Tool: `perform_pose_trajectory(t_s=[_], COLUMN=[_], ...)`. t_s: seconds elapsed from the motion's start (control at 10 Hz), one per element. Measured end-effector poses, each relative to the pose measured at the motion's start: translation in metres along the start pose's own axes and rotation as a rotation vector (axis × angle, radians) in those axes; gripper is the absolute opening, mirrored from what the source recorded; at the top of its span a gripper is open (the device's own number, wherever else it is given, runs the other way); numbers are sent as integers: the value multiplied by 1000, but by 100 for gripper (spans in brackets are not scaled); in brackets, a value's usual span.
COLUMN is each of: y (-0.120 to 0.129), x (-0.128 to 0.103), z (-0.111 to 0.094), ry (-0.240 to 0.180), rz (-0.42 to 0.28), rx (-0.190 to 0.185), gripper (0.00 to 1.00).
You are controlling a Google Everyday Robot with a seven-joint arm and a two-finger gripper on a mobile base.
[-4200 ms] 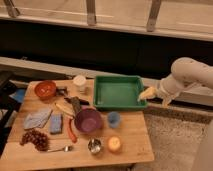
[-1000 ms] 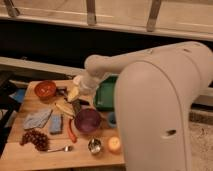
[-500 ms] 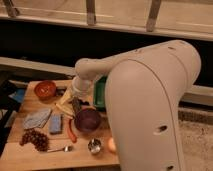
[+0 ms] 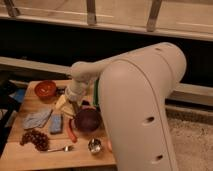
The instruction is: Wipe red bowl with sponge
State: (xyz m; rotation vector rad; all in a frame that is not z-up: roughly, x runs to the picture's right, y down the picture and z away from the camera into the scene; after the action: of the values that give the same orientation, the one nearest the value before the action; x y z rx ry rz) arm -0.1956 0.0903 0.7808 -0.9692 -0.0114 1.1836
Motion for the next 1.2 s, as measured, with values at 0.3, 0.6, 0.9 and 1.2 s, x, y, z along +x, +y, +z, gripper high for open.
perform_pose_trajectory(t_s=[0.3,0.6,0.9,1.2], y=[15,33,49,60], x=[8,8,5,9], z=[33,50,70,88], ry=[36,39,43,71], rz=[0,-3,-7,-18], rx=[-84,-137,-186,-190], gripper=[76,76,76,76])
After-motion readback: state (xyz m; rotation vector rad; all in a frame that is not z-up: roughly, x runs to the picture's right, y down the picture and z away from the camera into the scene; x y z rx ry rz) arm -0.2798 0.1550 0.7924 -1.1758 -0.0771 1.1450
